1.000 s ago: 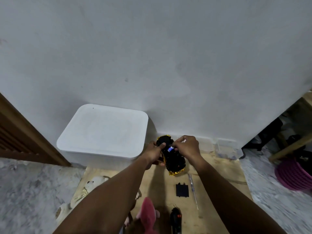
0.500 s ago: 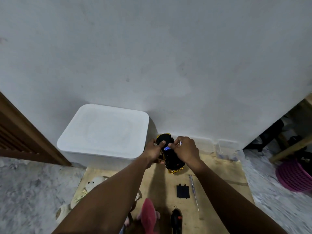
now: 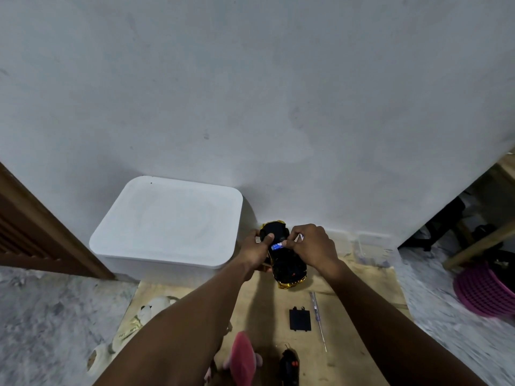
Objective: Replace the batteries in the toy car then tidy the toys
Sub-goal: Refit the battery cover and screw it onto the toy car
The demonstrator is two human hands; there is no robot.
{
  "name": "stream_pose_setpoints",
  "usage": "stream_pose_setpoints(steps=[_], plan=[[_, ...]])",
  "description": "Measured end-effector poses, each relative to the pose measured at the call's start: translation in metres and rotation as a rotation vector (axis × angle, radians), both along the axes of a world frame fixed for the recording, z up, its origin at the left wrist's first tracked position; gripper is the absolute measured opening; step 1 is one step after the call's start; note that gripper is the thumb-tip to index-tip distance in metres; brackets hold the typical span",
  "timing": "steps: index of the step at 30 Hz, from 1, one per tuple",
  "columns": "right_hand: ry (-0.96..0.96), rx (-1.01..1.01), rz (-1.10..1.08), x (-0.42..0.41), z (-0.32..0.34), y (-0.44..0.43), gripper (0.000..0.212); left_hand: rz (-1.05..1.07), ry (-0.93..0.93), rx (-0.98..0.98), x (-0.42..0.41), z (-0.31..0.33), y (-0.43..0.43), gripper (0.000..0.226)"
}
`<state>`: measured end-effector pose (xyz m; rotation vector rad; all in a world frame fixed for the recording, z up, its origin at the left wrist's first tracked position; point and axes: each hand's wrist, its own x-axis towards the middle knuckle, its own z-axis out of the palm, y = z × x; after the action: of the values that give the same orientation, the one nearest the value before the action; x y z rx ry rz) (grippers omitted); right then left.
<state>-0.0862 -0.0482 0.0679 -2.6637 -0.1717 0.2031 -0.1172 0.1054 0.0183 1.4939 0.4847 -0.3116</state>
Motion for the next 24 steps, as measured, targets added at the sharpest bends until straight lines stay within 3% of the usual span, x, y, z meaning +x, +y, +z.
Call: stream_pose_setpoints(steps=[11,14,18,24], plan=[[0.069,0.053,-0.018,0.001,-0.006,-0.01,0.029,-0.04,0.054,0.02,0.003,0.002,-0.002,0.03],[0.157,0.2,-0.073,0.004,-0.005,-0.015,0.014,-0.04,0.045,0.007,0.008,0.007,-0.002,0.03],[0.22,0.37,-0.104,0.008,0.004,-0.018,0.027,-0.04,0.041,-0.003,0.008,0.006,-0.002,0.029],[0.36,0.644,-0.089,0.009,0.009,-0.029,0.016,-0.056,0.05,-0.002,0.006,0.005,-0.005,0.03]])
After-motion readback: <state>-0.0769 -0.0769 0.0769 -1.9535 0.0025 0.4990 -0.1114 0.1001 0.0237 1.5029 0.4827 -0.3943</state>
